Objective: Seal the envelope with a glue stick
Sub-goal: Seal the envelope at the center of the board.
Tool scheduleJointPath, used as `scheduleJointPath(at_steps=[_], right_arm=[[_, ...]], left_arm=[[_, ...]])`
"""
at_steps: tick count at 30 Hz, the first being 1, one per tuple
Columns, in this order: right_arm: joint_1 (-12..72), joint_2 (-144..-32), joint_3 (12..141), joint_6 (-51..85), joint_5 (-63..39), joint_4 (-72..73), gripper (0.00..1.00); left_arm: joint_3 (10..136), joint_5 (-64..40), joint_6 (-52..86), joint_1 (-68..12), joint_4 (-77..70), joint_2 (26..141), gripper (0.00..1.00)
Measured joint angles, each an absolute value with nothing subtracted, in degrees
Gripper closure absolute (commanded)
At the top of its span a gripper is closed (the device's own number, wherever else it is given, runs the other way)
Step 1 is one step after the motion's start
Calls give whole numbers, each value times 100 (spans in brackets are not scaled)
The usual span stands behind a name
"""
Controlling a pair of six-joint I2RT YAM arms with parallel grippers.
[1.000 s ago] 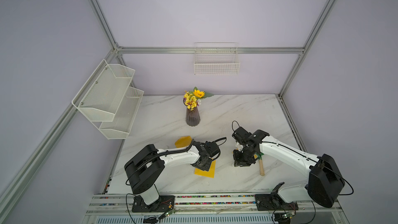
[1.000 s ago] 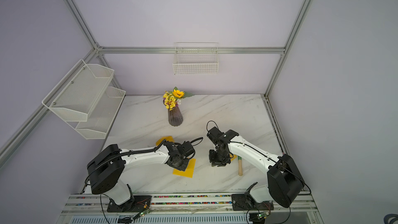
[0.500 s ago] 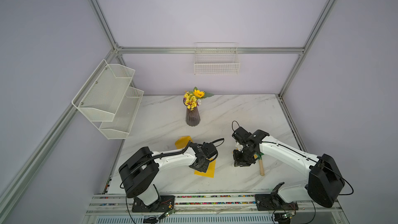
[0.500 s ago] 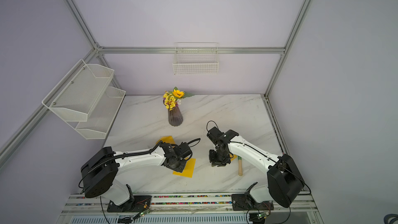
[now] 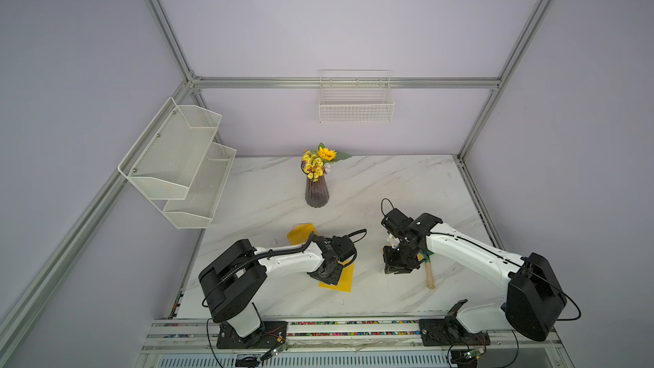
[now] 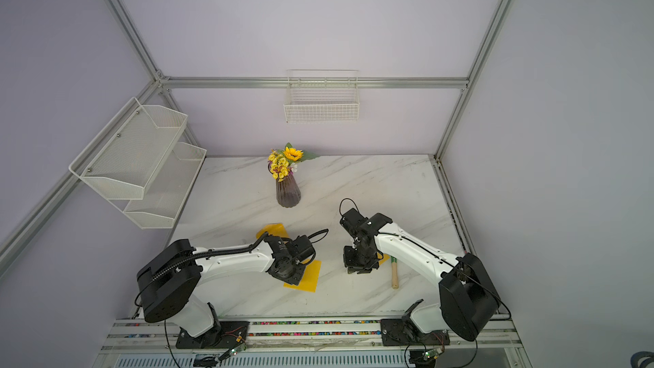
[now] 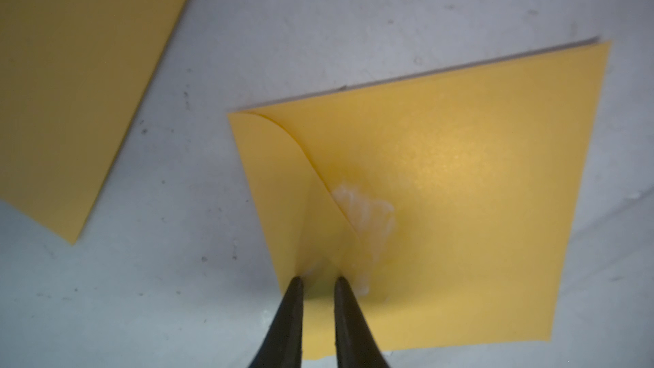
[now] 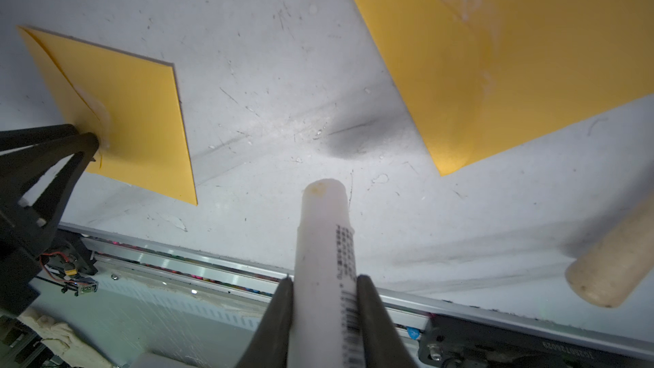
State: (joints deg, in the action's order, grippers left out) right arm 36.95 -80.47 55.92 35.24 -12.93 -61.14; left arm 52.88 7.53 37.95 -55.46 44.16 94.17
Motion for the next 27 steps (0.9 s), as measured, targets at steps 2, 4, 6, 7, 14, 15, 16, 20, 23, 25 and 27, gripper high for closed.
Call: scheduleJointPath(at_steps=[2,4,6,7,14,15,16,20,23,25,27], right_arm=[[3695,-8047,5592,3524,-1293,-6114,100],[3695,-8047,5592,3524,-1293,-6114,100],[3695,-8047,5592,3522,-1293,-6117,100],[3695,-8047,5592,3524,-1293,-6117,100],[3695,-8047,5592,3524,-1293,-6119,100],[3695,-8047,5592,3524,-1293,-6119,100],[3695,-8047,5592,3524,-1293,-6119,100],[3695,-8047,5592,3522,-1293,-6119,100],[3695,-8047,5592,3522,-1293,-6119,100],[3695,-8047,5592,3522,-1295,-6119,100],[3695,-8047,5592,3520,-1293,-6121,100]], left_arm=[[5288,753,3802,-5546,4416,9424,82],[5299,755,3798,-5546,4423,9413,82],[5328,768,3787,-5546,4449,9356,82],[5332,773,3780,-5544,4464,9341,82],[5336,716,3658,-5402,4401,9142,84],[5339,701,3640,-5391,4388,9080,84],[5349,683,3629,-5367,4383,9035,84],[5411,635,3590,-5323,4309,9008,83],[5419,607,3570,-5304,4246,9076,83],[5417,598,3540,-5297,4195,9172,83],[5415,600,3531,-5288,4141,9288,84]])
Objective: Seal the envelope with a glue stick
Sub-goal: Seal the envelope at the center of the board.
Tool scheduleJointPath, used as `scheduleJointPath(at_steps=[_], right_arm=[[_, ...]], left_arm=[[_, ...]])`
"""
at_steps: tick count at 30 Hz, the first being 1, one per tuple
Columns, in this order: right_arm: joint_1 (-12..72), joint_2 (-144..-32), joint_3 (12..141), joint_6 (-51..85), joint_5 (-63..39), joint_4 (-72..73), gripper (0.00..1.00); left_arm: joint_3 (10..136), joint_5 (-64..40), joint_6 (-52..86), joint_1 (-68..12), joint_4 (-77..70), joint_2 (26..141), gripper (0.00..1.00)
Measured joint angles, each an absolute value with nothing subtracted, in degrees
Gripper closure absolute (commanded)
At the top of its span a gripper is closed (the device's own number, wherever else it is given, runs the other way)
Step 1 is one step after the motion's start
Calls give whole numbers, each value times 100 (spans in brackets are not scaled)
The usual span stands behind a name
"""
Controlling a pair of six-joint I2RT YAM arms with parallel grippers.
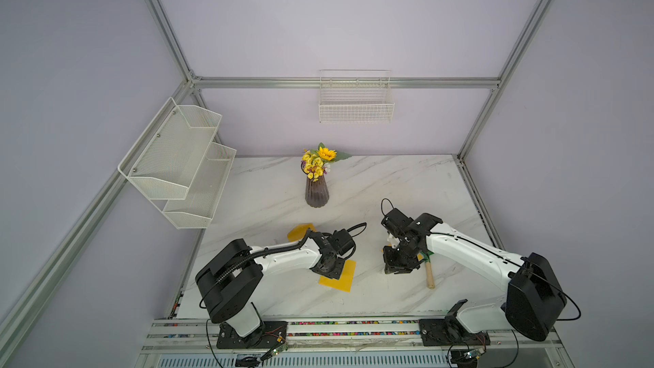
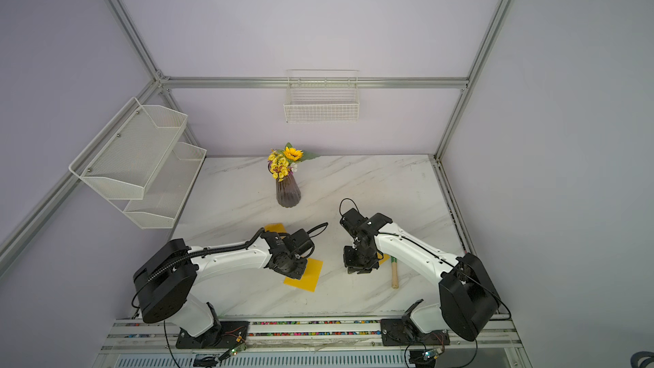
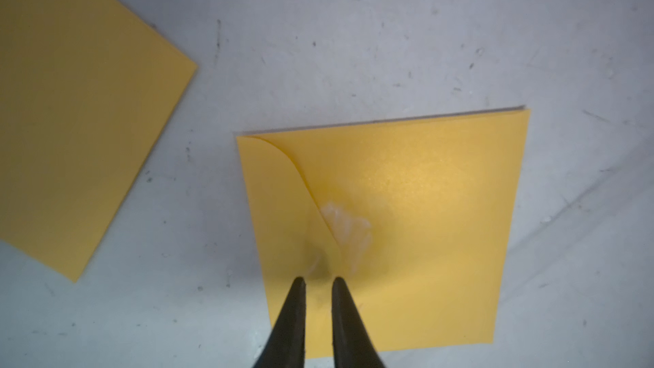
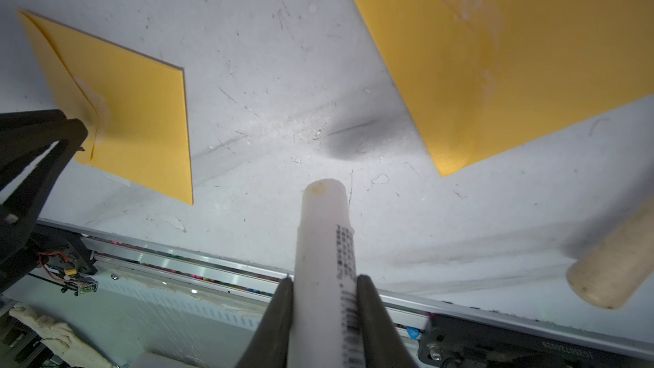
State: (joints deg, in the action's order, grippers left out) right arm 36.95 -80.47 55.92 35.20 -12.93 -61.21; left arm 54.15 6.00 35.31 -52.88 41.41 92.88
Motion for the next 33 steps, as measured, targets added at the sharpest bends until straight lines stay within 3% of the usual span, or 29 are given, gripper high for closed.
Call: scheduleJointPath(at_steps=[7,33], right_arm=[[3695,-8047,5592,3500,-1295,-6121,100],[3695,-8047,5592,3461,-1295,-6132,100]], left_arm=[[5457,670,3531,-5343,4141,9502,87],[5808,803,3183,-5068,4077,9655,85]])
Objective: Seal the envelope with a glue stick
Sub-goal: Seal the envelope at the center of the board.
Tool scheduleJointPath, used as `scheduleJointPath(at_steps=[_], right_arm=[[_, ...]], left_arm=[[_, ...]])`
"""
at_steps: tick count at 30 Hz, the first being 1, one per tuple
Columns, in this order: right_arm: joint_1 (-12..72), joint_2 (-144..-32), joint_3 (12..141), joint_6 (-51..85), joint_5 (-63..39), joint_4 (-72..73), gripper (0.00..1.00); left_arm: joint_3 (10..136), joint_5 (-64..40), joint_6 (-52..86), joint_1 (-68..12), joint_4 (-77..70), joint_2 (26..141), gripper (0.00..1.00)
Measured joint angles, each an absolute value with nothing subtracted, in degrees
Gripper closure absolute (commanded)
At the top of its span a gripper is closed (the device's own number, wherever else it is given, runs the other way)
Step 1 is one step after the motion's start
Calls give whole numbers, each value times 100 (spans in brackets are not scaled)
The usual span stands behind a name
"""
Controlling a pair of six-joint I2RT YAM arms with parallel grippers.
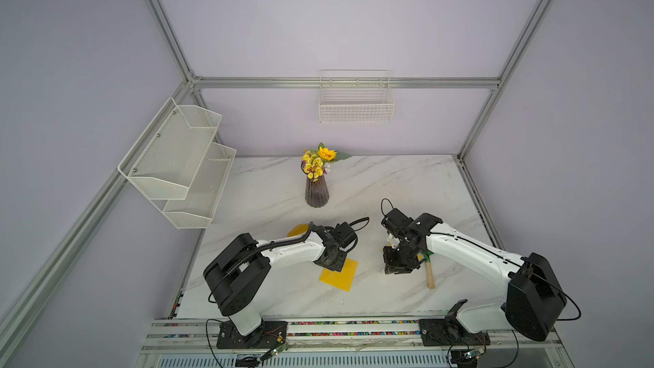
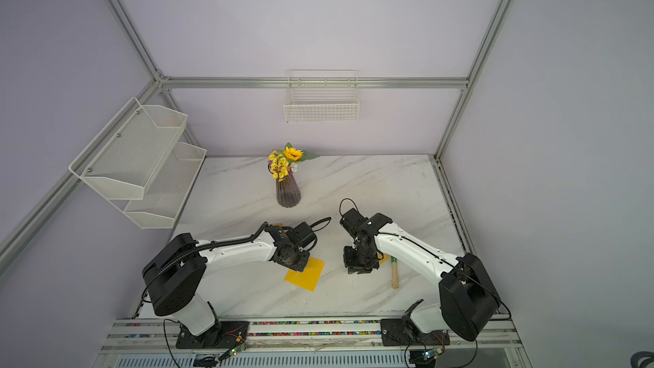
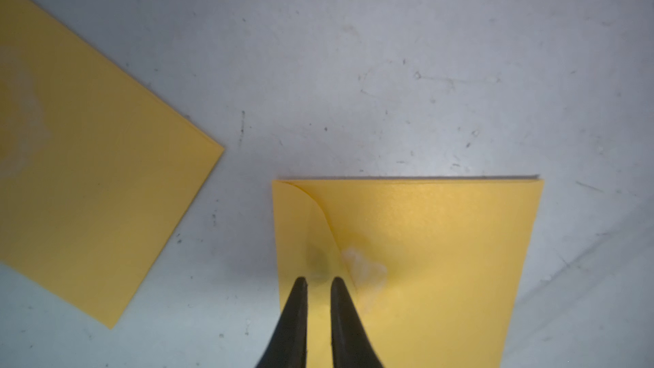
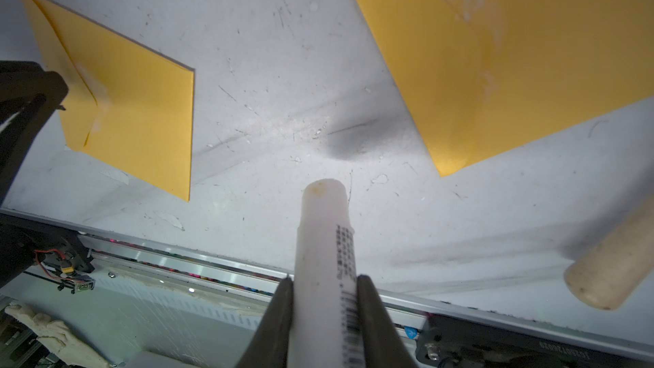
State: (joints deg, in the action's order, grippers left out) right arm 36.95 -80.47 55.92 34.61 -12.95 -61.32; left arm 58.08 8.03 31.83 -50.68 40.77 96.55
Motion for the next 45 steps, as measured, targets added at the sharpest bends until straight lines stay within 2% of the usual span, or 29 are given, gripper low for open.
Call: scheduleJointPath(at_steps=[28,35,45], right_arm=[[3695,-8047,5592,3461,-1293,-6224,100],[3695,-8047,5592,3461,-1293,-6252,100],[3695,-8044,5592,3463,-1293,-6263,100]], left_arm=[[6086,875,2906,-4917,4108,9642,83],[6099,867,2829,-4886,4045,10055,85],[6077,895,2825,-4886,3970,9972,85]])
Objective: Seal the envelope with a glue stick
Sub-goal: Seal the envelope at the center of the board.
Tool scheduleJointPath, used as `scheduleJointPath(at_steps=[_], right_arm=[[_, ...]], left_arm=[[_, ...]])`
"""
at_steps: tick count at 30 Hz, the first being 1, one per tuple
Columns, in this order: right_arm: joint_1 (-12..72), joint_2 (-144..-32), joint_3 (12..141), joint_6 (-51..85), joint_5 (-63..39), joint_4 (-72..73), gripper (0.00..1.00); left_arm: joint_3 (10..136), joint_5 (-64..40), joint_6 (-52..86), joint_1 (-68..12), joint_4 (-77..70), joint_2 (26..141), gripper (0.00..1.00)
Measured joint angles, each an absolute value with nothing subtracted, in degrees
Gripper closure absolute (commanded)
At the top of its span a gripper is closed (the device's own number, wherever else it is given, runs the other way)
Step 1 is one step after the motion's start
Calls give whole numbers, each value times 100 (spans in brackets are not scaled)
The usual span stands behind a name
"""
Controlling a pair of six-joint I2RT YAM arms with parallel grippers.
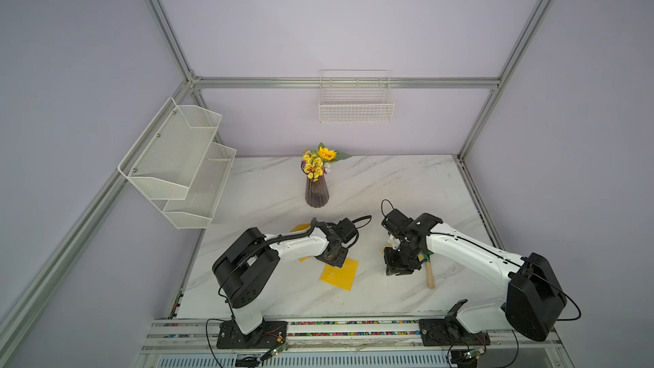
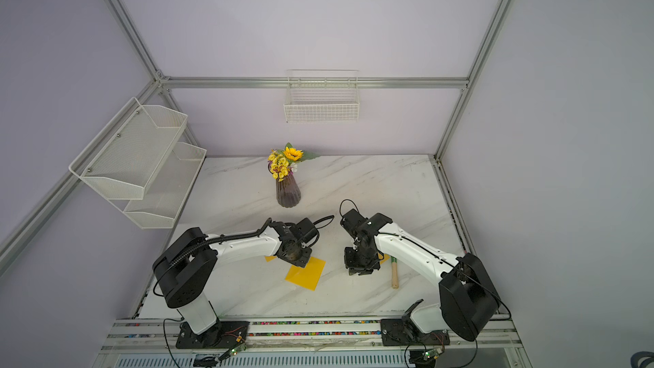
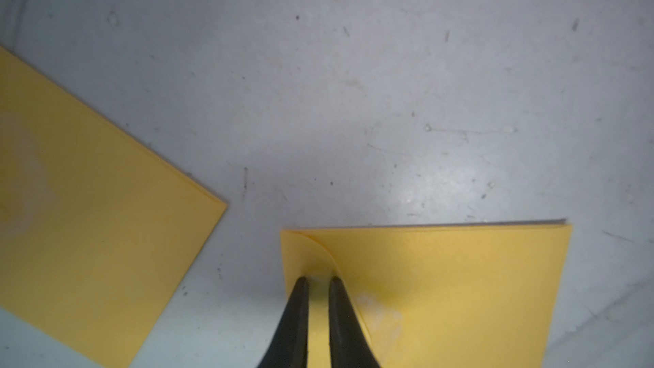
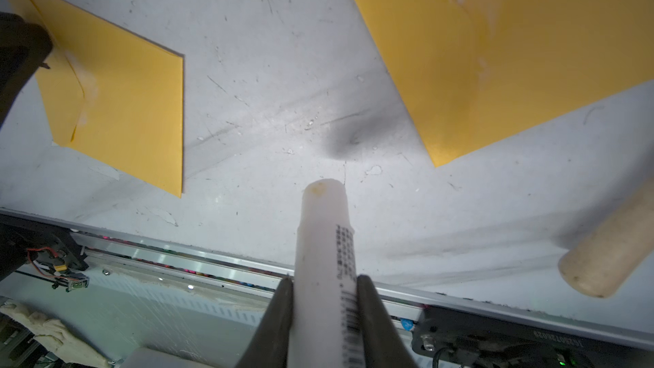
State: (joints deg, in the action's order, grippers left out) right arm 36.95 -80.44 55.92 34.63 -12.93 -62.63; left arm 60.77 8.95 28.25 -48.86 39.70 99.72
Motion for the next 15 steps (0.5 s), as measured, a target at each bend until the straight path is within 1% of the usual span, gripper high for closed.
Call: scheduleJointPath(at_steps=[9,15], right_arm=[[3695,-8044,5621,3461,-1273,-6361,100],[3695,-8044,5684,3463,-1249,-6412,100]], left_arm=[[6278,989,2687,-4768,3988,9813,85],[6346,961,2633,-4720,3896,10158,85]])
